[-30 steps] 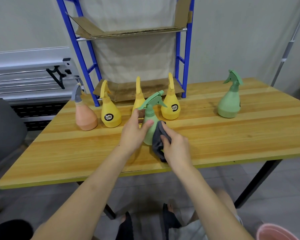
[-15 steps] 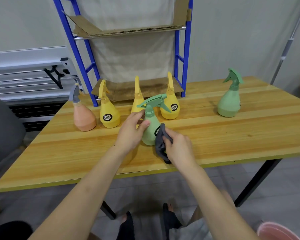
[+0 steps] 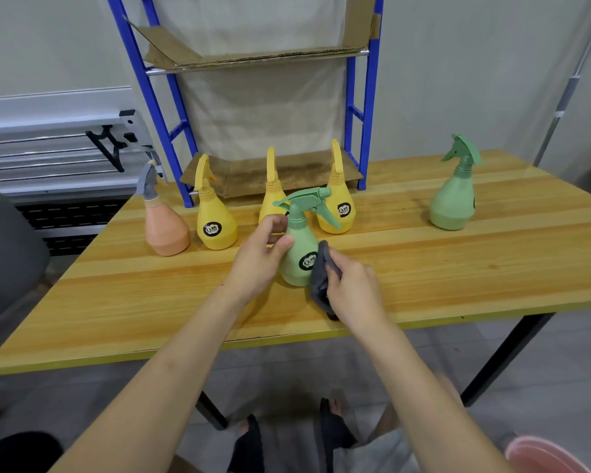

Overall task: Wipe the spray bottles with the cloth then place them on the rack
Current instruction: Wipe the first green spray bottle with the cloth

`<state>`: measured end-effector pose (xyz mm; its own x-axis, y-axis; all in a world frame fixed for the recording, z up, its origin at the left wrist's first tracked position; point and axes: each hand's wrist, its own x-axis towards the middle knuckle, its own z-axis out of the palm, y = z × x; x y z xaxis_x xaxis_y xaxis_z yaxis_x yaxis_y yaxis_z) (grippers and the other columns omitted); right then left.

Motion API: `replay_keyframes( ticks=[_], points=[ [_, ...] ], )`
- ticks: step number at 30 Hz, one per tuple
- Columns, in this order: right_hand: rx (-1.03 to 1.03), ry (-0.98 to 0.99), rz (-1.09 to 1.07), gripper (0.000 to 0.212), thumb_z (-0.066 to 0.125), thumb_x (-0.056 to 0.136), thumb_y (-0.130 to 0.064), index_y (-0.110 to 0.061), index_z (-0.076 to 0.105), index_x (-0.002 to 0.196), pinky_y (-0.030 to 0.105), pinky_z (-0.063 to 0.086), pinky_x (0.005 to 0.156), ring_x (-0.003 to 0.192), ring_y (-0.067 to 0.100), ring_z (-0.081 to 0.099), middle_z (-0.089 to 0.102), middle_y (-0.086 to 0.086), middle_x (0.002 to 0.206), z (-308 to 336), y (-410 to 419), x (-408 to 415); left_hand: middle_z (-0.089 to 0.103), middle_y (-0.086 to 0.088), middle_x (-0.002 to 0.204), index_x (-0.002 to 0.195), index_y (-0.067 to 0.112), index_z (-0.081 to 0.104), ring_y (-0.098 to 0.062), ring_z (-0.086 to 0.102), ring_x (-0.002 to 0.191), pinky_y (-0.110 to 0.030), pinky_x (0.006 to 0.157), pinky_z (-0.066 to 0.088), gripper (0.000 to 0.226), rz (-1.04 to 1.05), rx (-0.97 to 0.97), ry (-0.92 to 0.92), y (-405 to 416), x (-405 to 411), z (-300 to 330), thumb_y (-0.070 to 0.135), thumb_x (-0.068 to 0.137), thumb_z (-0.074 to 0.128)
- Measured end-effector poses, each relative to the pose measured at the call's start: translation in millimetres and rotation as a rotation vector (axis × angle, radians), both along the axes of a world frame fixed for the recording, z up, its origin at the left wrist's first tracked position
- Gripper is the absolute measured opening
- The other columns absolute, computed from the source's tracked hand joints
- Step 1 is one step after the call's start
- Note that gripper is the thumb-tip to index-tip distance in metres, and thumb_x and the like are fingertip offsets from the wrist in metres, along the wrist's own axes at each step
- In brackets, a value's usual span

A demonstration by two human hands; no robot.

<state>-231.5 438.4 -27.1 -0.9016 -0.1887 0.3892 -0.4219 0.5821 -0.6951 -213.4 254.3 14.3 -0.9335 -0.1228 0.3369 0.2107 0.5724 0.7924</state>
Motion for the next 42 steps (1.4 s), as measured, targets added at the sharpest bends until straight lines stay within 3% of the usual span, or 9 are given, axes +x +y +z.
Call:
replay_keyframes(
  ticks=[4, 7, 9, 15, 20, 24, 29, 36, 42],
  points=[
    [-0.024, -0.056, 0.049, 0.028, 0.053, 0.099, -0.016, -0.033, 0.069, 0.115, 0.036, 0.042, 0.064, 0.082, 0.027, 0.062, 0.071, 0.000, 0.086, -1.4, 7.7, -4.5, 0.061, 0.009, 0.133, 0.138, 0.017, 0.052, -0.001, 0.056, 0.123, -0.034, 0.108, 0.048, 0.033, -0.032, 0.039, -0.007, 0.0, 0.5, -1.7, 0.021, 0.105, 0.054],
    [-0.225, -0.131, 0.083, 0.037, 0.055, 0.098, -0.015, -0.036, 0.069, 0.126, 0.037, 0.056, 0.079, 0.092, 0.016, 0.067, 0.075, -0.007, 0.098, 4.1, 3.9, -5.2, 0.054, 0.007, 0.133, 0.141, 0.019, 0.051, -0.001, 0.053, 0.122, -0.028, 0.101, 0.051, 0.045, 0.000, 0.018, 0.025, 3.6, 4.4, -4.7, 0.028, 0.099, 0.064],
    [-0.383, -0.182, 0.126, 0.038, 0.057, 0.099, -0.014, -0.031, 0.068, 0.131, 0.036, 0.057, 0.092, 0.105, 0.008, 0.068, 0.074, -0.011, 0.113, 8.5, 1.8, -8.1, 0.050, 0.004, 0.128, 0.144, 0.017, 0.051, -0.005, 0.053, 0.117, -0.025, 0.097, 0.051, 0.053, 0.046, -0.014, 0.066, 4.8, 3.9, -7.9, 0.031, 0.096, 0.069],
    [-0.623, -0.269, 0.294, 0.037, 0.058, 0.102, -0.008, -0.021, 0.065, 0.136, 0.034, 0.057, 0.095, 0.113, 0.011, 0.068, 0.074, -0.007, 0.120, 26.4, 1.0, -17.5, 0.057, 0.005, 0.130, 0.144, 0.018, 0.053, -0.001, 0.058, 0.113, -0.015, 0.093, 0.050, 0.046, -0.032, -0.035, 0.076, 5.1, 2.3, -5.7, 0.023, 0.099, 0.064],
    [-0.442, -0.196, 0.235, 0.038, 0.056, 0.100, -0.009, -0.030, 0.069, 0.129, 0.034, 0.057, 0.093, 0.103, 0.007, 0.069, 0.076, -0.012, 0.109, 14.9, 2.1, -11.4, 0.060, 0.016, 0.127, 0.132, 0.022, 0.052, 0.009, 0.057, 0.110, -0.014, 0.093, 0.048, 0.035, -0.048, 0.141, 0.079, 5.3, 6.4, -12.1, 0.010, 0.100, 0.061],
    [-0.214, -0.166, 0.161, 0.031, 0.055, 0.097, -0.011, -0.034, 0.074, 0.100, 0.043, 0.057, 0.079, 0.083, 0.015, 0.068, 0.073, -0.007, 0.083, 5.1, 13.1, -14.5, 0.063, 0.011, 0.130, 0.134, 0.023, 0.053, 0.000, 0.058, 0.121, -0.024, 0.103, 0.047, 0.034, -0.071, 0.126, 0.073, -1.1, 5.9, -14.4, 0.012, 0.102, 0.059],
    [-0.288, -0.184, 0.134, 0.038, 0.058, 0.098, -0.013, -0.035, 0.069, 0.127, 0.035, 0.056, 0.093, 0.103, 0.008, 0.068, 0.075, -0.013, 0.109, 13.4, 5.7, -9.3, 0.055, 0.014, 0.136, 0.143, 0.028, 0.051, -0.010, 0.049, 0.131, -0.040, 0.111, 0.043, 0.040, 0.033, -0.063, 0.084, -5.8, 6.8, -20.8, 0.030, 0.103, 0.056],
    [-0.365, -0.107, 0.196, 0.037, 0.057, 0.100, -0.016, -0.033, 0.066, 0.132, 0.031, 0.058, 0.091, 0.107, 0.004, 0.066, 0.072, -0.017, 0.116, 42.5, -10.0, -9.3, 0.049, 0.009, 0.122, 0.150, 0.029, 0.042, -0.015, 0.053, 0.116, -0.031, 0.104, 0.045, 0.059, 0.016, -0.073, 0.097, 4.0, 10.9, -19.1, 0.023, 0.097, 0.067],
    [-0.082, -0.098, 0.092, 0.026, 0.054, 0.099, -0.013, -0.032, 0.071, 0.099, 0.035, 0.050, 0.071, 0.082, 0.025, 0.062, 0.069, -0.004, 0.081, 8.0, 1.4, -4.3, 0.056, 0.012, 0.133, 0.143, 0.029, 0.046, -0.005, 0.059, 0.116, -0.024, 0.098, 0.048, 0.050, 0.031, 0.004, 0.067, -5.8, 13.9, -18.6, 0.020, 0.098, 0.066]
  ],
)
